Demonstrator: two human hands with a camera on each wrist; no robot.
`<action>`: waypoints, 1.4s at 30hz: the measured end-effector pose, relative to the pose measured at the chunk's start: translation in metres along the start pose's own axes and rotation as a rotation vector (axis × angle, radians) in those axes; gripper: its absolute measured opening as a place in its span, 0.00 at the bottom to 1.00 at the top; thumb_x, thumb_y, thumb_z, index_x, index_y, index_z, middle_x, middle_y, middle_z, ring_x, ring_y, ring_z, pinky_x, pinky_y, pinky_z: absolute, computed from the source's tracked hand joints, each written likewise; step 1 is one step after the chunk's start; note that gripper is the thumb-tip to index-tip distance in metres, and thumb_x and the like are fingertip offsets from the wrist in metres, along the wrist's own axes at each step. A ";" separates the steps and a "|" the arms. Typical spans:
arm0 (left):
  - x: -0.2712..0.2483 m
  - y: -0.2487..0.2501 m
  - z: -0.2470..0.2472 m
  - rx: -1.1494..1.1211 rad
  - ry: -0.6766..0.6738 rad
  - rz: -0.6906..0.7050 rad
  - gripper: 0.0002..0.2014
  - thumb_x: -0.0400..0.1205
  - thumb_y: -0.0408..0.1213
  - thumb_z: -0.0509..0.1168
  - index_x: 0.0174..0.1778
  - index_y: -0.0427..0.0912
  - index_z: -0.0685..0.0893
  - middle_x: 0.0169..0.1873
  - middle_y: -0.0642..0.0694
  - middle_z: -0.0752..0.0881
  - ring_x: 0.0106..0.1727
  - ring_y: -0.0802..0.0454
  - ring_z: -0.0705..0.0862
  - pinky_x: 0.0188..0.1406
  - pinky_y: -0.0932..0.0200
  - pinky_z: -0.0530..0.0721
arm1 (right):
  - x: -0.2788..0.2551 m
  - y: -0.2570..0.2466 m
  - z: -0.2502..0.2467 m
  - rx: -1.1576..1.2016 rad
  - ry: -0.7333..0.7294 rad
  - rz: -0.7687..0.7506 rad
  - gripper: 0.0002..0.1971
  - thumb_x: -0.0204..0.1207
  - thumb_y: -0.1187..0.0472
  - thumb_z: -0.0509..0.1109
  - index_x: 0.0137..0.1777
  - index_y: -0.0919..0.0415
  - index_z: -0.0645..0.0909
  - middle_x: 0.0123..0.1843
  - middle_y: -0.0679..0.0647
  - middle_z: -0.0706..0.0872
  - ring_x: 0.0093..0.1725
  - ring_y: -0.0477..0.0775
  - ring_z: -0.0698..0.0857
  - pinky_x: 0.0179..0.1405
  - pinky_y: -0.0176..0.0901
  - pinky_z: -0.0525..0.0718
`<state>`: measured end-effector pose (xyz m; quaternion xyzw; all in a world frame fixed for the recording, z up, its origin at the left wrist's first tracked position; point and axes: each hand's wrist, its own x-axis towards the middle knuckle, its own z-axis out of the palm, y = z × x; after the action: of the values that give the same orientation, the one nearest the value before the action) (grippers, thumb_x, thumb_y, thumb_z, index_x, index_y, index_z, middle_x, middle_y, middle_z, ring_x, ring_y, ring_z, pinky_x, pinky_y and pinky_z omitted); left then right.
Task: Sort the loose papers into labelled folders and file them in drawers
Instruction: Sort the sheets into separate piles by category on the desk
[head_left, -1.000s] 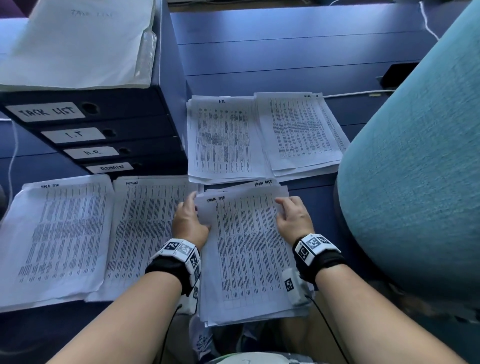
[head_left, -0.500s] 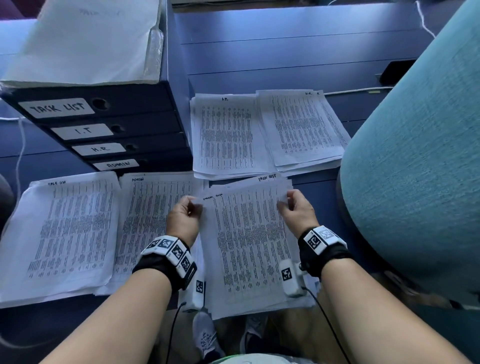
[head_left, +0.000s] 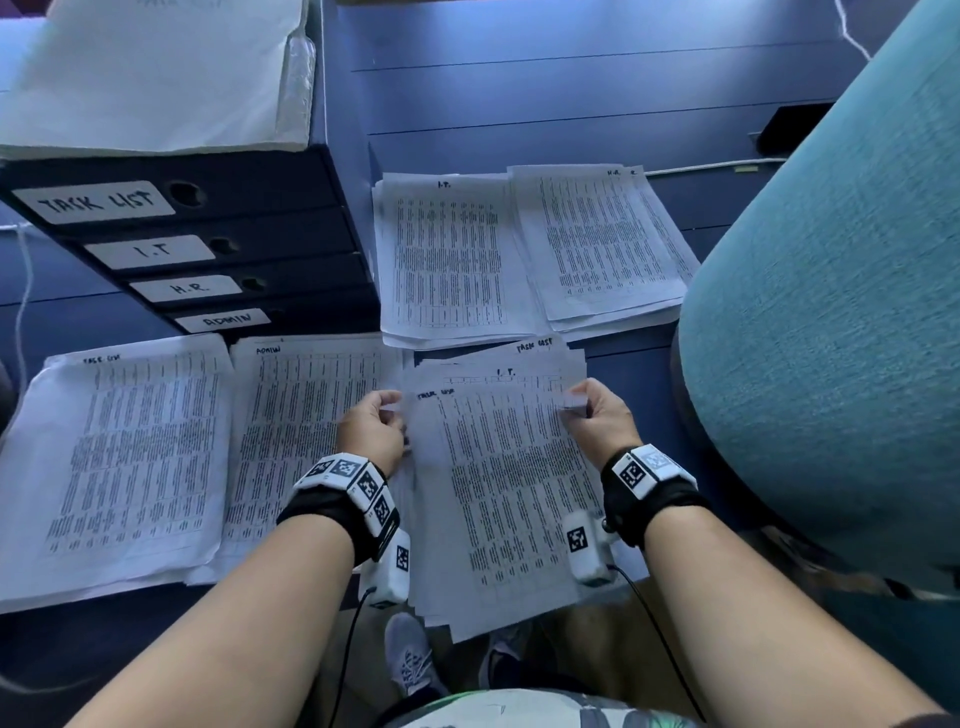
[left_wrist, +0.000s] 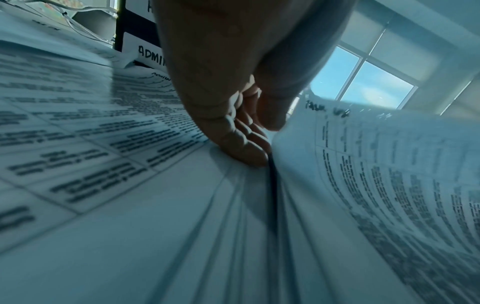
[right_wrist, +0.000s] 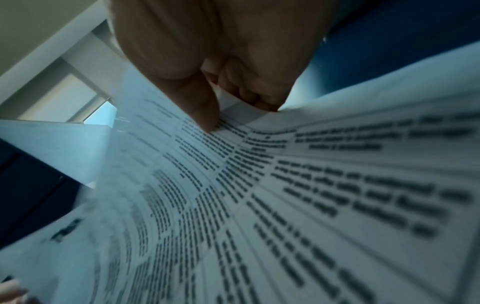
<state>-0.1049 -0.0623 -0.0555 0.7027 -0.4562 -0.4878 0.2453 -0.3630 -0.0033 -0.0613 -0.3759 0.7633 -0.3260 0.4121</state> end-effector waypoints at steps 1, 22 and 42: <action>0.000 0.000 0.001 -0.011 -0.007 0.003 0.10 0.83 0.27 0.65 0.57 0.43 0.83 0.48 0.37 0.87 0.43 0.38 0.89 0.45 0.42 0.91 | 0.000 -0.002 0.000 0.020 -0.016 0.000 0.03 0.76 0.63 0.70 0.46 0.55 0.81 0.42 0.53 0.88 0.41 0.50 0.84 0.43 0.46 0.86; -0.016 0.010 -0.024 0.076 -0.059 0.079 0.13 0.79 0.40 0.73 0.56 0.48 0.77 0.55 0.48 0.82 0.54 0.49 0.83 0.51 0.55 0.82 | -0.001 -0.051 0.018 0.346 0.036 -0.045 0.06 0.79 0.63 0.71 0.45 0.50 0.83 0.40 0.46 0.88 0.40 0.49 0.83 0.44 0.47 0.85; -0.031 -0.044 -0.170 -0.153 0.081 -0.109 0.33 0.79 0.32 0.71 0.77 0.48 0.63 0.57 0.38 0.86 0.53 0.41 0.88 0.56 0.37 0.87 | -0.062 -0.118 0.124 -0.060 -0.288 -0.188 0.34 0.79 0.65 0.69 0.81 0.51 0.58 0.40 0.52 0.81 0.36 0.48 0.81 0.36 0.40 0.82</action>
<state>0.0643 -0.0315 -0.0069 0.7248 -0.3684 -0.5049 0.2898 -0.1955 -0.0339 0.0026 -0.5006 0.6671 -0.2830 0.4736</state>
